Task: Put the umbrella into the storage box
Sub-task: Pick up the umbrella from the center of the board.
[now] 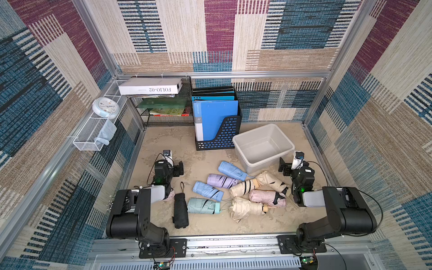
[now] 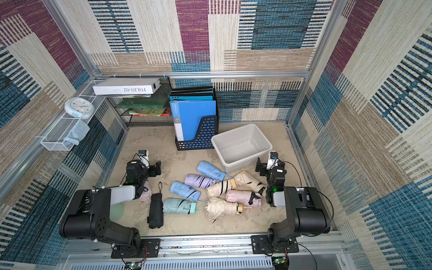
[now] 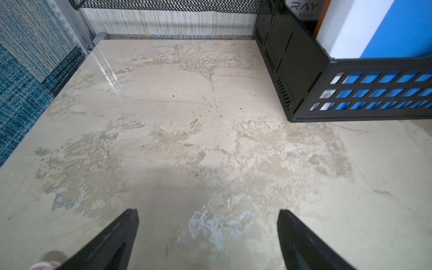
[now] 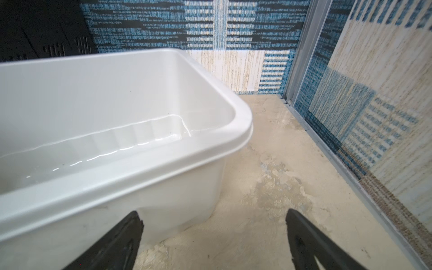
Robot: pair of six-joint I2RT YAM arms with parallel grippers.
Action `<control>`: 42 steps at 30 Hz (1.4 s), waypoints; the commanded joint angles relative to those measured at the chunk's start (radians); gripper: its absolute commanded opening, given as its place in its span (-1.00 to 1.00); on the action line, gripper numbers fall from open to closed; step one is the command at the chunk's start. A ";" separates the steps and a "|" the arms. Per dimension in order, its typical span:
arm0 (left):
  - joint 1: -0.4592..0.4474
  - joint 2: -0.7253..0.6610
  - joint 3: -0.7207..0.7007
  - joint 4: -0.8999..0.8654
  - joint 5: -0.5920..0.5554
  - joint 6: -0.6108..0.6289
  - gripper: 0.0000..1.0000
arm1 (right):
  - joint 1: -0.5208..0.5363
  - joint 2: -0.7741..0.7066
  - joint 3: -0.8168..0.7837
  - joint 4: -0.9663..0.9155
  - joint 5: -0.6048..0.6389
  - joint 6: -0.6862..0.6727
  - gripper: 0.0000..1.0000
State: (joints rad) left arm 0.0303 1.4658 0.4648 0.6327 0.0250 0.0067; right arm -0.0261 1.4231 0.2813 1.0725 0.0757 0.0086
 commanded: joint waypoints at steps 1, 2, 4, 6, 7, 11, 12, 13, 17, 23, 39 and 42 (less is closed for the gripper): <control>0.000 -0.100 -0.002 -0.073 -0.043 -0.017 0.93 | 0.001 -0.111 0.039 -0.157 0.049 0.011 0.99; -0.001 -0.145 -0.004 -0.102 -0.058 -0.017 0.93 | 0.001 -0.157 0.039 -0.190 0.066 0.017 0.99; -0.002 -0.220 -0.012 -0.146 -0.080 -0.026 0.94 | 0.000 -0.238 0.032 -0.240 0.092 0.049 0.99; -0.003 -0.297 -0.013 -0.204 -0.090 -0.039 0.95 | 0.000 -0.319 0.033 -0.320 0.121 0.116 0.99; -0.001 -0.330 -0.007 -0.234 -0.093 -0.051 0.98 | -0.001 -0.345 0.039 -0.360 0.126 0.151 0.99; 0.000 -0.431 0.069 -0.414 -0.101 -0.123 0.99 | 0.000 -0.426 0.108 -0.610 0.164 0.319 0.99; -0.001 -0.440 0.091 -0.450 -0.108 -0.155 0.98 | -0.001 -0.438 0.130 -0.671 0.158 0.335 0.99; 0.000 -0.447 0.121 -0.503 -0.120 -0.198 0.98 | -0.001 -0.454 0.160 -0.741 0.122 0.340 0.99; 0.000 -0.468 0.232 -0.710 -0.090 -0.295 0.98 | -0.001 -0.519 0.227 -0.887 -0.079 0.357 0.99; -0.001 -0.483 0.310 -0.913 0.057 -0.403 0.86 | 0.011 -0.574 0.304 -1.031 -0.347 0.427 0.96; -0.194 -0.503 0.365 -1.197 0.249 -0.504 0.73 | 0.436 -0.466 0.552 -1.307 -0.482 0.220 0.90; -0.284 -0.494 0.370 -1.195 0.180 -0.499 0.73 | 0.544 -0.408 0.590 -1.350 -0.452 0.135 0.90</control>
State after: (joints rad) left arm -0.2123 0.9672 0.8272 -0.5545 0.2604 -0.4931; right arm 0.4603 0.9833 0.8463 -0.2192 -0.3862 0.2451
